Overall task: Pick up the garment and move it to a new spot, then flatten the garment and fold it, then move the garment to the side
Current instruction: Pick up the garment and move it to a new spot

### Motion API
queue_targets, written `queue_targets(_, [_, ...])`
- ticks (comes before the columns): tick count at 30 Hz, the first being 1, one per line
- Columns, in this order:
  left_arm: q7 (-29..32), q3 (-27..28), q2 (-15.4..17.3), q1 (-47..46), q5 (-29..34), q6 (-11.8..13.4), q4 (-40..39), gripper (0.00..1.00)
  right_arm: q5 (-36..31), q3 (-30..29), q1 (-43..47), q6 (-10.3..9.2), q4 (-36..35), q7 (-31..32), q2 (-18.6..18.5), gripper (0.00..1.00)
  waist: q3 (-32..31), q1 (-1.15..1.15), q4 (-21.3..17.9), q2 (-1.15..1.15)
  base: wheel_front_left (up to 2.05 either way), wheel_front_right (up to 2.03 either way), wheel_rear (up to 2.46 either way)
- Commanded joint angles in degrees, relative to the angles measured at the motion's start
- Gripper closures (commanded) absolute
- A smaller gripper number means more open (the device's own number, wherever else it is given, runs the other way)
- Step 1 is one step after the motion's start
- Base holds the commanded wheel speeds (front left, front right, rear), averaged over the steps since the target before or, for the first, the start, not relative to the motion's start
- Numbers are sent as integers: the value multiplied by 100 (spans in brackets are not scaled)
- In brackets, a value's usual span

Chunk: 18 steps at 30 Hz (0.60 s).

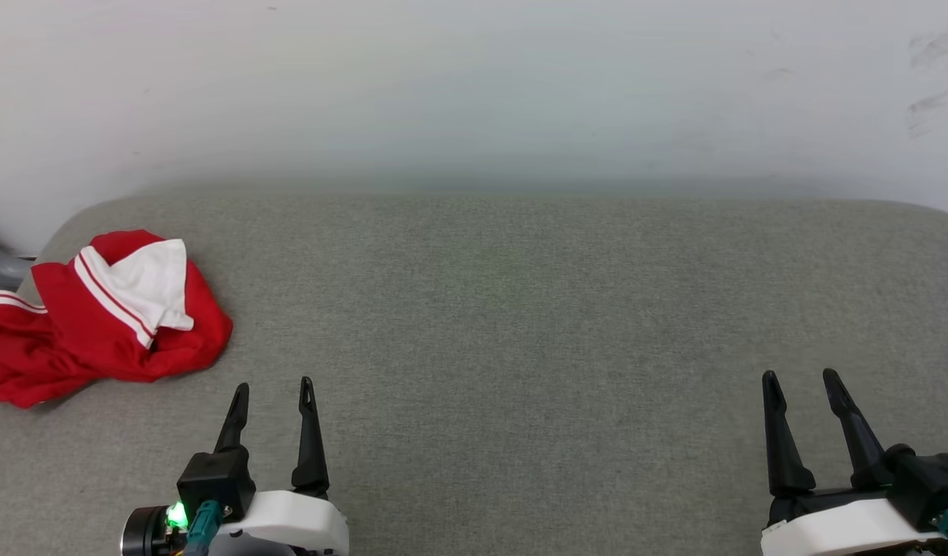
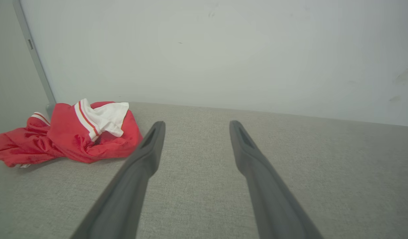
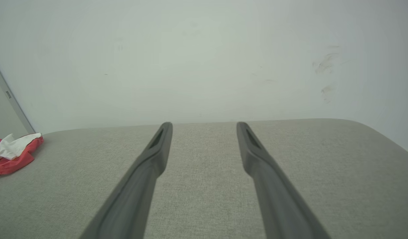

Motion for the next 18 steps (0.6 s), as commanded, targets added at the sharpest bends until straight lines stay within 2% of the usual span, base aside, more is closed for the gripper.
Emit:
queue_targets(1, [-16,12,1,-14,29,-12,12,0,-21,8,34,-4,2,-20,13,0,4,0,45,0,0,0,0])
queue_targets(8, [-16,86,1,-56,45,3,-16,0,-29,17,60,-4,-15,-19,13,0,14,0,310,0,0,0,0])
queue_targets(18, [-16,255,1,-44,43,-31,-17,0,-168,46,93,-4,-48,-19,13,0,34,0,890,0,0,0,0])
